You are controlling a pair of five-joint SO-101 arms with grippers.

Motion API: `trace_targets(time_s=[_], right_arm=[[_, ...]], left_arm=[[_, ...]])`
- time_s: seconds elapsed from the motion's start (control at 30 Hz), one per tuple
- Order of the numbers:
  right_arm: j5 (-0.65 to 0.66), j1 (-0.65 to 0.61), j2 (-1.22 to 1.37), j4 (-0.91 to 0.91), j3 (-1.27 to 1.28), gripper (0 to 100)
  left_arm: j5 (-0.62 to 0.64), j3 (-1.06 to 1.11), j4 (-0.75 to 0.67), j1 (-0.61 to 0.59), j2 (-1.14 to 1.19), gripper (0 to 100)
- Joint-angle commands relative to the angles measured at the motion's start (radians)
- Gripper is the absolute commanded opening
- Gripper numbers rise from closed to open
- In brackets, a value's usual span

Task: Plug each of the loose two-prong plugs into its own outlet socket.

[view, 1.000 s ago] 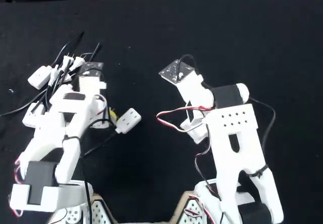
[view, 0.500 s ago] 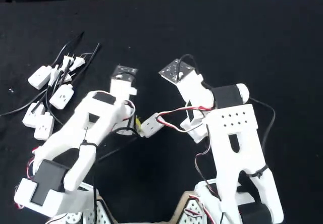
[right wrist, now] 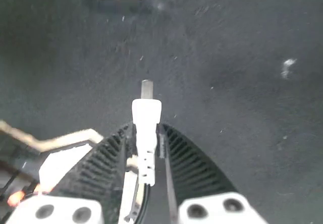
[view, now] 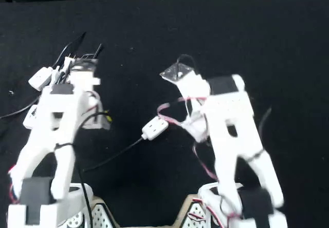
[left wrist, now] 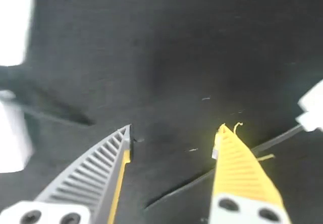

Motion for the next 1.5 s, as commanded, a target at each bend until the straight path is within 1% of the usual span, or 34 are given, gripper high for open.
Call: trace_targets(time_s=[0.0,0.13,0.23,0.47,0.57,0.67,0.87,0.97,1.33,1.47], right_arm=[[-0.006,-0.028,0.17,0.068,-0.194,1.0],[-0.058,-0.035,0.308,0.068,-0.3,1.0],[-0.061,-0.072,0.358,0.074,-0.343,1.0],[-0.147,-0.158,0.452,0.074,-0.45,1.0],[-0.18,-0.181,0.519,0.077,-0.519,1.0],[-0.183,-0.199,0.587,0.081,-0.578,1.0],[-0.178,-0.201,0.657,0.081,-0.654,1.0],[-0.178,-0.203,0.664,0.081,-0.673,1.0],[-0.178,-0.203,0.667,0.086,-0.668,1.0],[-0.178,-0.203,0.71,0.086,-0.67,1.0]], left_arm=[[-0.094,0.085,0.025,-0.099,-0.118,27],[-0.1,0.211,-0.012,-0.114,-0.19,27],[-0.1,0.288,-0.031,-0.11,-0.242,27],[-0.092,0.39,-0.032,-0.104,-0.351,27],[-0.092,0.435,-0.08,-0.111,-0.381,27],[-0.092,0.481,-0.12,-0.104,-0.391,27],[-0.092,0.492,-0.127,-0.104,-0.393,27],[-0.092,0.496,-0.153,-0.104,-0.387,27],[-0.092,0.496,-0.153,-0.102,-0.385,27],[-0.092,0.496,-0.152,-0.102,-0.385,27]])
